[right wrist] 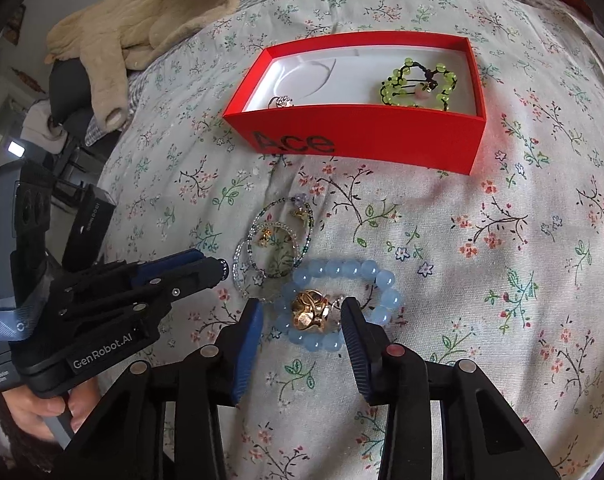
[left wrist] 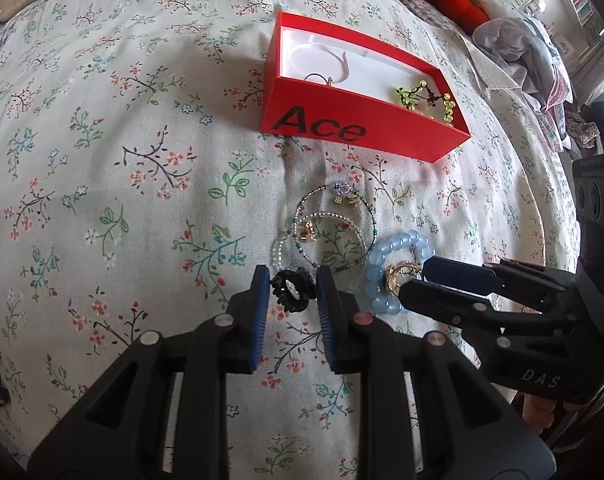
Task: Organize jewelry
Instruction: 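Grasp the gold green-stone ring with the right gripper while the left gripper grasps the black flower ring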
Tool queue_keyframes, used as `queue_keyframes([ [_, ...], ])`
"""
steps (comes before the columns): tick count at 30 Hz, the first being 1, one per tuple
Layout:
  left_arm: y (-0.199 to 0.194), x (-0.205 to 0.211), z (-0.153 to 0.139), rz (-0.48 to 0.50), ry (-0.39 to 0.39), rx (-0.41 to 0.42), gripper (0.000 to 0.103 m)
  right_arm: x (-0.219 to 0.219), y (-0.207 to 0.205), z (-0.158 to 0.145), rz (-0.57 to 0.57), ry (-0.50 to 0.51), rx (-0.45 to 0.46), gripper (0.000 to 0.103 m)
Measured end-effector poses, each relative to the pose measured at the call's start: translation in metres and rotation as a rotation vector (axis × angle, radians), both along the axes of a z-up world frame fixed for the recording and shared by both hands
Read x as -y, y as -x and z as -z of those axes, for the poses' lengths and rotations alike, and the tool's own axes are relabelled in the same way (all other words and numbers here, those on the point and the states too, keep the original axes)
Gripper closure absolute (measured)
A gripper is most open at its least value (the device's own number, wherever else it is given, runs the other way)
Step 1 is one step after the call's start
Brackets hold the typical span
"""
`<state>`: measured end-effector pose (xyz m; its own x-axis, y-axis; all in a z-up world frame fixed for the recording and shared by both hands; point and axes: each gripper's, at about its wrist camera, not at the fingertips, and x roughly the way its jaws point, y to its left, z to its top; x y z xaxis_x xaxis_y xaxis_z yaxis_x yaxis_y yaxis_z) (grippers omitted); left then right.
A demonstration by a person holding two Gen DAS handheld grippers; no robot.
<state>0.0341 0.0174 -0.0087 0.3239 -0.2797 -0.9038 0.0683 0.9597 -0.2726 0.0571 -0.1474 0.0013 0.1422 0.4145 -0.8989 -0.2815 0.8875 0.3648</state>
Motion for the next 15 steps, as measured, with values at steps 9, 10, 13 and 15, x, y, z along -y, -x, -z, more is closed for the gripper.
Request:
queue_keyframes([
  [9,0.0012,-0.0049,-0.0002,-0.009,0.000,-0.001,0.077,-0.0065,-0.0006,0.0083,-0.011,0.041,-0.010,0.091],
  [10,0.0012,-0.0055,-0.0005,-0.011,0.001,0.000,0.077,-0.0056,-0.0006,0.0077,-0.009,0.043,-0.006,0.092],
  [13,0.0016,-0.0060,-0.0016,-0.013,0.003,0.002,0.077,-0.0029,-0.0003,0.0051,0.000,0.044,0.008,0.092],
  [15,0.0016,-0.0061,-0.0024,-0.016,0.004,0.003,0.077,0.0003,-0.0004,0.0035,0.003,0.041,0.012,0.093],
])
